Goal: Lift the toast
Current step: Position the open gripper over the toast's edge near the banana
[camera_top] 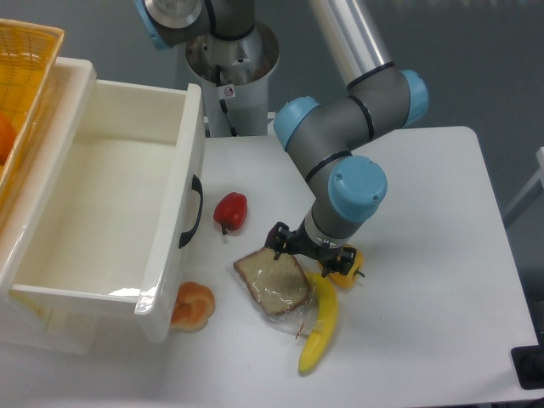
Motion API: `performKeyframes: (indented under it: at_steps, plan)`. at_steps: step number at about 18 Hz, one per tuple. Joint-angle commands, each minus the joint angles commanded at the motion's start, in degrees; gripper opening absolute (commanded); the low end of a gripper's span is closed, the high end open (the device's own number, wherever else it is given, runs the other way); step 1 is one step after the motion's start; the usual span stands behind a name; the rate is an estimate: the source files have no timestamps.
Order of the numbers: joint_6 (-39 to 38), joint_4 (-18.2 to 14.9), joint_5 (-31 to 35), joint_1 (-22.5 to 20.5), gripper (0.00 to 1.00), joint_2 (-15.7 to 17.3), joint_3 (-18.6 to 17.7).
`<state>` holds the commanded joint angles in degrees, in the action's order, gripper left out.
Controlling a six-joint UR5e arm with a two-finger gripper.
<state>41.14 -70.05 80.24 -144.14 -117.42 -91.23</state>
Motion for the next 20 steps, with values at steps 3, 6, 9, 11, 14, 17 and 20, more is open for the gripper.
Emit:
performKeyframes:
  at_steps: [3,6,9,11,14,17,20]
  plan:
    - [-4.8,0.0,-0.1,-0.1,1.00,0.0,-0.4]
    - [-6.9,0.1,0.0,-0.3,1.00,-0.3,0.0]
    - [-7.0,0.2,0.0,-0.7,1.00,-0.4,-0.4]
    - [-7.0,0.2,0.0,-0.9,1.00,-1.5,-0.5]
    - [-7.0,0.4,0.1,-1.1,1.00,-2.4,-0.8]
    - [-7.1,0.4,0.0,-1.3,1.00,-3.2,-0.9]
    - [-7.1,0.4,0.0,-1.2,1.00,-3.4,-0.8]
